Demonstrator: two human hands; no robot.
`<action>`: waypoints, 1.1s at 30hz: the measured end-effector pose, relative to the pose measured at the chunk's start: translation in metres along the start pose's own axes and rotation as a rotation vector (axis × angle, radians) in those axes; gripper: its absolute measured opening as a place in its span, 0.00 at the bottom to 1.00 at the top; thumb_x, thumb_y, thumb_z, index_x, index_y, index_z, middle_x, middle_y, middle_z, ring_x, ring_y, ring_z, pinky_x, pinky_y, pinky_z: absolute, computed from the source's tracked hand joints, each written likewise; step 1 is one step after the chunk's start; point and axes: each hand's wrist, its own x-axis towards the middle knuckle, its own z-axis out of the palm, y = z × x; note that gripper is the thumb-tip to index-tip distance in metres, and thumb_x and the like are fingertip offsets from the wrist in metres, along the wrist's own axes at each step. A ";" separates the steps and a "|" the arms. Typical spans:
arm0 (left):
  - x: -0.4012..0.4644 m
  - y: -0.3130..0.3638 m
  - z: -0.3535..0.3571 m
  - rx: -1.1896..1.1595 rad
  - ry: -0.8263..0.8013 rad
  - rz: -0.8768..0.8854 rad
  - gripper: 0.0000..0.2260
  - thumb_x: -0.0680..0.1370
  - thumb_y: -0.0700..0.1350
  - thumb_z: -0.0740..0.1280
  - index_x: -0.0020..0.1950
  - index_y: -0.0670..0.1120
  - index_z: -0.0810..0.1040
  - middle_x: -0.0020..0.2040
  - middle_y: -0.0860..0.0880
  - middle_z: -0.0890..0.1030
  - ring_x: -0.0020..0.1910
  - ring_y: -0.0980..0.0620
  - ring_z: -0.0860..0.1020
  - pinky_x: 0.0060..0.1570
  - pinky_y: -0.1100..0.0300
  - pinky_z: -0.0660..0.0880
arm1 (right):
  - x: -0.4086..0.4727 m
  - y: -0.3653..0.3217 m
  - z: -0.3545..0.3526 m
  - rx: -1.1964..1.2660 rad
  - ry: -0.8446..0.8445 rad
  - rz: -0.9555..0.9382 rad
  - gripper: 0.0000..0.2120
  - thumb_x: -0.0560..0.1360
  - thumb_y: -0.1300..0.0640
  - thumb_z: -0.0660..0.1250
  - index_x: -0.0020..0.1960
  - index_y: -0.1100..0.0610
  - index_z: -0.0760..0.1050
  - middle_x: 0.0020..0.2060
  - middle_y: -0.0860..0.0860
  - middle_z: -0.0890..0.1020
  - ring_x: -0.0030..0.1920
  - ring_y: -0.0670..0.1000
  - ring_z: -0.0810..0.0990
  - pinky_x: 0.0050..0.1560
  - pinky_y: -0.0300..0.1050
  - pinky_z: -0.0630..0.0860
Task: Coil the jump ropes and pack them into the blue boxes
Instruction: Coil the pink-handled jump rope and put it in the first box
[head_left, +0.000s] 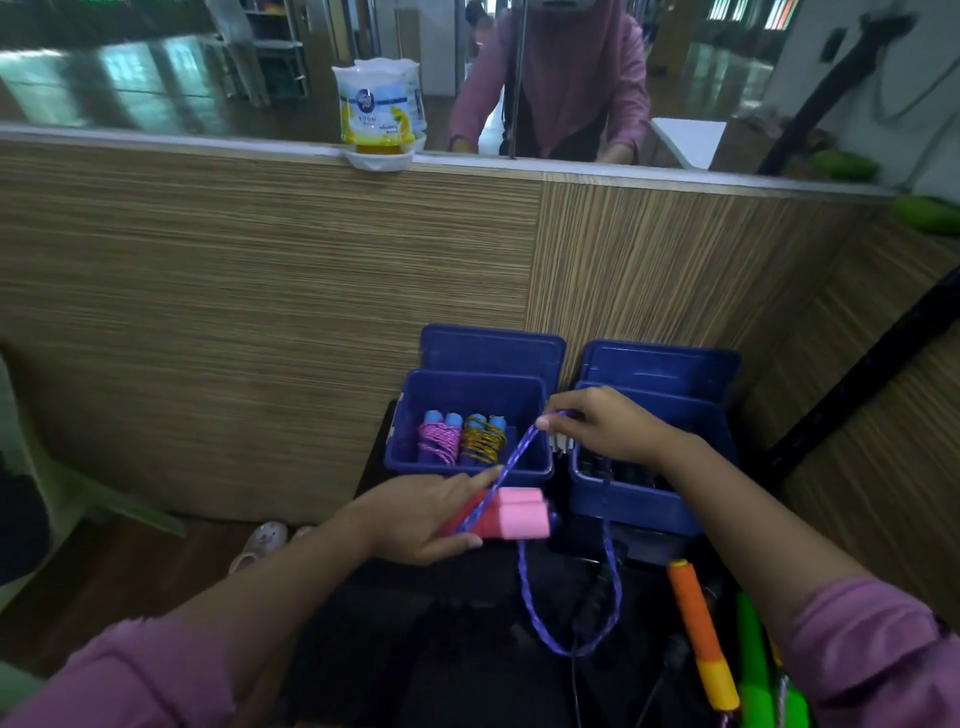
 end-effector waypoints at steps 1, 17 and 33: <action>0.001 0.005 -0.003 -0.051 0.075 0.039 0.33 0.79 0.62 0.56 0.76 0.50 0.45 0.62 0.42 0.76 0.56 0.45 0.76 0.56 0.55 0.73 | 0.001 0.001 0.001 0.064 0.004 0.013 0.09 0.78 0.44 0.62 0.39 0.43 0.74 0.32 0.46 0.78 0.34 0.44 0.75 0.40 0.43 0.73; 0.038 -0.024 -0.037 -0.334 0.859 -0.826 0.25 0.78 0.57 0.52 0.64 0.40 0.70 0.56 0.38 0.77 0.53 0.37 0.76 0.49 0.47 0.72 | 0.002 -0.023 0.093 0.250 -0.004 0.162 0.17 0.82 0.46 0.54 0.37 0.49 0.70 0.29 0.50 0.73 0.31 0.49 0.72 0.39 0.47 0.68; 0.011 -0.034 0.035 0.280 0.226 -0.398 0.21 0.82 0.55 0.46 0.65 0.46 0.70 0.45 0.41 0.80 0.27 0.40 0.77 0.23 0.53 0.75 | 0.005 -0.048 0.045 -0.081 -0.033 -0.061 0.12 0.80 0.48 0.58 0.51 0.54 0.77 0.42 0.55 0.81 0.46 0.56 0.78 0.47 0.50 0.74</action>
